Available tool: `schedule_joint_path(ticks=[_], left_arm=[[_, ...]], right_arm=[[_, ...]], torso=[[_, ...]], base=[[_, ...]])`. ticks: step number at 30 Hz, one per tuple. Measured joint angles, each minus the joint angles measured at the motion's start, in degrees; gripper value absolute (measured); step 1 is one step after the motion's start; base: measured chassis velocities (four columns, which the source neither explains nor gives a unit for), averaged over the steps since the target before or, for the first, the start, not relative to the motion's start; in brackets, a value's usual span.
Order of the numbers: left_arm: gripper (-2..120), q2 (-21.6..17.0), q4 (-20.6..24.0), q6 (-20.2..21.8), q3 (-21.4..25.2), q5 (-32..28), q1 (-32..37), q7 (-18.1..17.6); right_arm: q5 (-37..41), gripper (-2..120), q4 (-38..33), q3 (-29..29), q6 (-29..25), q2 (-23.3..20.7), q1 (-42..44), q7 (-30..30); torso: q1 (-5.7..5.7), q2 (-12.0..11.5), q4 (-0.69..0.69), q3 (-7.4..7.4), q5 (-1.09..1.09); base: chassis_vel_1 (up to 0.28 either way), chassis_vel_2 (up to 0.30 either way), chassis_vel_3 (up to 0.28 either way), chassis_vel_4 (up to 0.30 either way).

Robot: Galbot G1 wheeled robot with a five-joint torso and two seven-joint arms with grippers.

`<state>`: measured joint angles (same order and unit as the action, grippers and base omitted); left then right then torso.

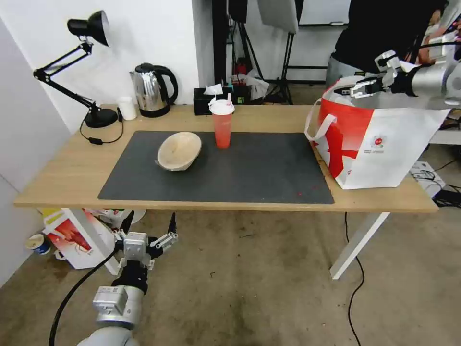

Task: Pick up the trash from the table and place it into the takeout bag.

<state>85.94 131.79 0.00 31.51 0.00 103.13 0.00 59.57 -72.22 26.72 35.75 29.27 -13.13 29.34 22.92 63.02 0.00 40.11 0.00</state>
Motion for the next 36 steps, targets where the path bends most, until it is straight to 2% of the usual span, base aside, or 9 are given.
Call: schedule_joint_path(ticks=[14,18,21,26,27,31,32,35,36], left_arm=[[100,0.00,0.00,0.00,0.00,0.00,0.00,0.00],[100,0.00,0.00,0.00,0.00,0.00,0.00,0.00],[100,0.00,0.00,0.00,0.01,0.00,0.01,0.00],[100,0.00,0.00,0.00,0.00,0.00,0.00,0.00],[100,0.00,0.00,0.00,0.00,0.00,0.00,0.00],[100,0.00,0.00,0.00,0.00,0.00,0.00,0.00],[100,0.00,0.00,0.00,0.00,0.00,0.00,0.00],[100,0.00,0.00,0.00,0.01,0.00,0.01,-0.01],[100,0.00,0.00,0.00,0.01,0.00,0.01,-0.01]], right_arm=[[1.81,100,-2.88,-3.29,-2.45,-0.31,0.43,-3.53],[9.81,100,-7.93,-9.95,-8.20,-0.05,4.24,-10.26],[19.19,100,-15.79,-14.86,-17.53,-0.63,9.34,-16.39],[21.93,100,-23.64,-16.86,-25.45,-1.54,12.93,-25.07],[21.93,100,-23.64,-16.86,-25.45,-1.54,12.93,-25.07],[16.48,100,-38.36,-18.05,-36.42,-0.54,20.50,-40.84],[16.48,100,-38.36,-18.05,-36.42,-0.54,20.50,-40.84],[3.46,100,-46.58,-18.05,-40.72,1.87,26.77,-51.50],[3.46,100,-46.58,-18.05,-40.72,1.87,26.77,-51.50]], torso=[[0.00,0.00,0.00,0.00,-0.01],[0.00,0.00,-0.01,0.00,0.00],[0.00,0.00,0.01,0.00,0.00],[-0.01,0.00,-0.02,0.00,-0.01],[-0.01,0.00,-0.02,0.00,-0.01],[0.00,0.00,0.00,0.00,-0.01],[0.00,0.00,0.00,0.00,-0.01],[-0.01,0.00,0.01,0.00,-0.01],[-0.01,0.00,0.01,0.00,-0.01]], base=[[0.000,0.000,0.000,0.000],[0.000,0.000,0.000,0.000],[0.000,0.000,0.000,0.000],[0.000,0.000,0.000,0.000],[0.000,0.000,0.000,0.000],[0.000,0.000,0.000,0.000],[0.000,0.000,0.000,0.000],[0.000,0.000,0.000,0.000],[0.000,0.000,0.000,0.000]])
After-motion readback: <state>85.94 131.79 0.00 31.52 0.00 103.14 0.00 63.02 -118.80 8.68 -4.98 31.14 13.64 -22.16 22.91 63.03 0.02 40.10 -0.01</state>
